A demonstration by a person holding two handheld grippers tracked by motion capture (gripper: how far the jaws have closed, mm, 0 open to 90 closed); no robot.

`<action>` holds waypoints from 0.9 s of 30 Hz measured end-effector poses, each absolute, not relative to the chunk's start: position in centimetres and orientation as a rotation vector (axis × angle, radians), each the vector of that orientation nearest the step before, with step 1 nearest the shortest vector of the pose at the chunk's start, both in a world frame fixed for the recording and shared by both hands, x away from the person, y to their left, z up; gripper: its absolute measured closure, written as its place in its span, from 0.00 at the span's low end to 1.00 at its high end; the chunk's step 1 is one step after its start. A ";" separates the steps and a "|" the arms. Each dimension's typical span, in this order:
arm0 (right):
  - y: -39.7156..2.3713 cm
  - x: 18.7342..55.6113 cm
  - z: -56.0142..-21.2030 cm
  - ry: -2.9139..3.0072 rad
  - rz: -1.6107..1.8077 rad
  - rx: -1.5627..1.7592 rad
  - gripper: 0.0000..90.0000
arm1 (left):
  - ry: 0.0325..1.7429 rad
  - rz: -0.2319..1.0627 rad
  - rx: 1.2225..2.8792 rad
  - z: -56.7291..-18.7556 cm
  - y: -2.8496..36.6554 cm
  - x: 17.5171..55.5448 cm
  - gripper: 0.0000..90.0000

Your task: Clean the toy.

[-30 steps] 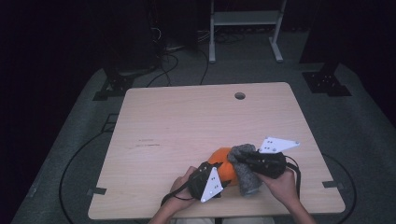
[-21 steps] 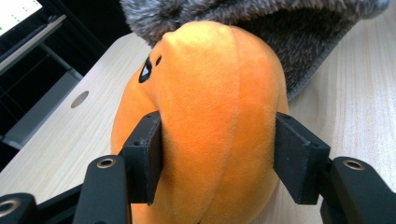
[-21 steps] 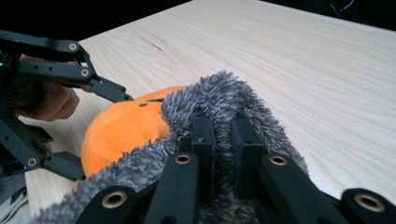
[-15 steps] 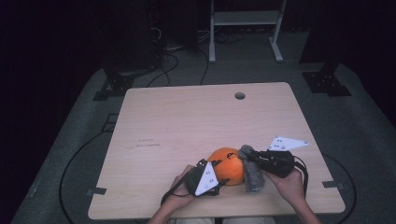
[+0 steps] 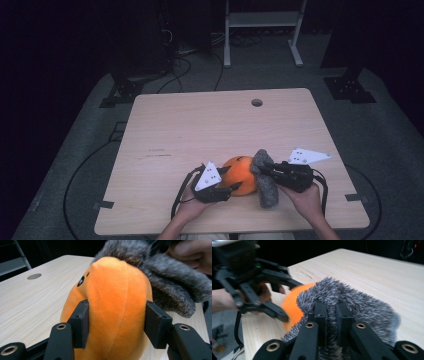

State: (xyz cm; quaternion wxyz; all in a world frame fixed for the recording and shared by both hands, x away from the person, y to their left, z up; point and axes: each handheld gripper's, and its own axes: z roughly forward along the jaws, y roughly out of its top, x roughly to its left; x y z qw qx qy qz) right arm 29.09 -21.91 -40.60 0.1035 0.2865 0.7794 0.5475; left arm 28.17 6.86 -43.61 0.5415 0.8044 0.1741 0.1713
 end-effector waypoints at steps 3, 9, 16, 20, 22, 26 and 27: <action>-23.0 29.8 -41.5 2.295 1.583 0.951 0.90 | 0.435 0.381 1.874 -43.1 7.4 28.1 0.50; -21.7 28.5 -39.9 2.273 1.676 0.828 0.90 | 0.454 0.336 1.869 -42.9 7.6 28.3 0.51; -22.5 29.7 -42.0 2.336 1.603 0.958 0.90 | 0.454 0.348 1.867 -42.7 8.1 28.2 0.51; -22.0 28.9 -40.8 2.290 1.652 0.894 0.90 | 0.469 0.338 1.874 -42.7 8.0 28.4 0.51; -21.1 28.4 -40.1 2.296 1.674 0.823 0.90 | 0.472 0.335 1.872 -42.7 8.0 28.4 0.51; -20.5 28.3 -40.7 2.346 1.612 0.801 0.90 | 0.507 0.300 1.852 -43.0 8.5 28.8 0.51; -20.8 28.6 -41.0 2.350 1.600 0.830 0.90 | 0.524 0.294 1.842 -43.0 8.7 28.9 0.51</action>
